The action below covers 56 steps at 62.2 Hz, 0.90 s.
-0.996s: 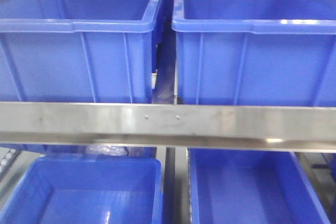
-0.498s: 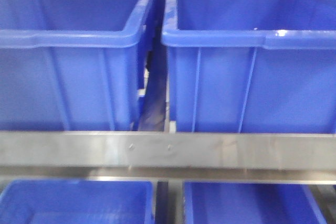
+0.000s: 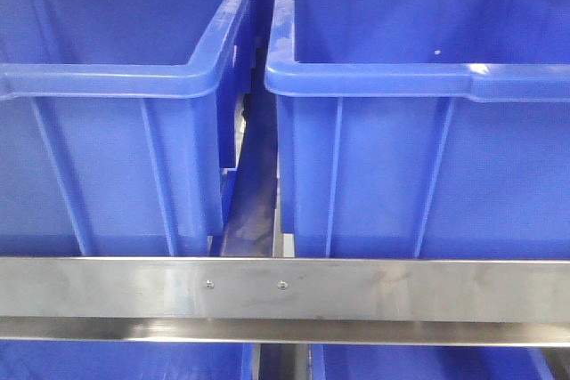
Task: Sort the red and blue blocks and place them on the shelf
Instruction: 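Position the held cubes over two blue bins with both grippers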
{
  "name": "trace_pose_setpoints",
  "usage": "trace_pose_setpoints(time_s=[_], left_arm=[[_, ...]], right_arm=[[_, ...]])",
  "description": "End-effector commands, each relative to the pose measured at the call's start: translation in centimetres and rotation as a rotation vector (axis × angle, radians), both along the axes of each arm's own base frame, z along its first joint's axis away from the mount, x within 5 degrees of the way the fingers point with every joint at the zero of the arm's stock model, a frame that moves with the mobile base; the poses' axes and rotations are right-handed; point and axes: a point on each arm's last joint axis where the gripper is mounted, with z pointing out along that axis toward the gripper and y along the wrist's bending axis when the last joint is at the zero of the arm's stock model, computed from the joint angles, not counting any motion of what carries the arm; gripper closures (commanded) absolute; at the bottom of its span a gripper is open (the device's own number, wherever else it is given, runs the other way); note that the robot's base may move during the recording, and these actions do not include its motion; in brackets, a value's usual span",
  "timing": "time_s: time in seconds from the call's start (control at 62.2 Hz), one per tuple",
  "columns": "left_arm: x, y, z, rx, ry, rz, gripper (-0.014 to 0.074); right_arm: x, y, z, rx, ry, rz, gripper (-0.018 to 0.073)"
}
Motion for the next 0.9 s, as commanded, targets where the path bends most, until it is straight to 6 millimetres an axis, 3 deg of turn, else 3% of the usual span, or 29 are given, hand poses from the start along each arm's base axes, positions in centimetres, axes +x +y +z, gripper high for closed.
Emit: trace_pose_setpoints(time_s=[0.0,0.884], left_arm=[[-0.13,-0.08,1.97,-0.02,-0.116,-0.011,0.0464],[-0.14,-0.08,2.01,-0.02,-0.12,-0.011,0.0464]], right_arm=[[0.07,-0.03,1.62,0.006,-0.101,-0.004,0.0508],[0.07,-0.02,1.76,0.008,-0.116,-0.004,0.0508]])
